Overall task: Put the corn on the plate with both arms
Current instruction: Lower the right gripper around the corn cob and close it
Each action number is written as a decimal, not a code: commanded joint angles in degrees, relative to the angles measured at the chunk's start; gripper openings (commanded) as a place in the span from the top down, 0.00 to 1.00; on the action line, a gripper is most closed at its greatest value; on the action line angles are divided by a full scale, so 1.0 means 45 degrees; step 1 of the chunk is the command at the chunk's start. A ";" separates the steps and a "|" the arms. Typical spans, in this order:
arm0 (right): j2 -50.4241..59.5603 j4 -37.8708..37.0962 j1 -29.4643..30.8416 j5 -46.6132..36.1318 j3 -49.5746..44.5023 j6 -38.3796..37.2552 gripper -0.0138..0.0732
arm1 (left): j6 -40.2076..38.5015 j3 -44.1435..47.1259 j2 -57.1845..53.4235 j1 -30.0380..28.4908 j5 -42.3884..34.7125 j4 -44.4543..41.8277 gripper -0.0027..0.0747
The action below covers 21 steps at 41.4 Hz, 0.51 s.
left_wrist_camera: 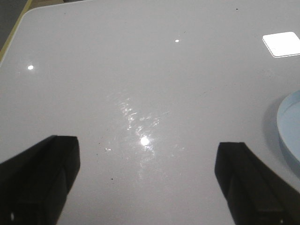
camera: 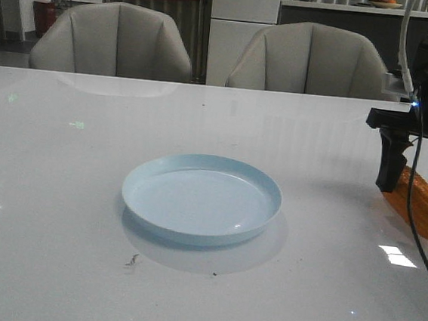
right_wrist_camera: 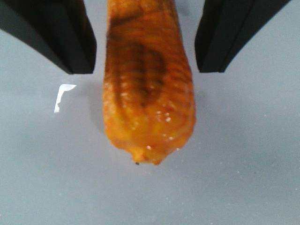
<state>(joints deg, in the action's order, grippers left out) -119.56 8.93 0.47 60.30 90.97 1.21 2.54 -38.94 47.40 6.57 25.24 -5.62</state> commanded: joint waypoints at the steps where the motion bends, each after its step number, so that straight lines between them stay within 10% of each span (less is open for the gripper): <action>1: 0.0532 0.0090 0.0031 -0.0066 0.0416 0.0139 0.21 | 0.0012 -0.0360 -0.0136 -0.0015 -0.1047 0.0080 0.15; 10: 0.0172 0.0090 0.0031 0.0207 0.0416 0.0547 0.27 | 0.0012 -0.0360 -0.0136 -0.0015 -0.1047 0.0080 0.15; 19: 0.0197 0.0113 0.0031 0.0304 0.0537 0.0675 0.80 | 0.0012 -0.0360 -0.0136 -0.0015 -0.1104 0.0035 0.15; 21: 0.0239 0.0257 0.0031 0.0413 0.0653 0.0704 0.76 | 0.0012 -0.0360 -0.0136 -0.0015 -0.1156 0.0035 0.15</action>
<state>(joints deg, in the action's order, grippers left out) -121.92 8.93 0.47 61.00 91.68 3.38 2.54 -38.94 47.40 6.57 25.20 -5.62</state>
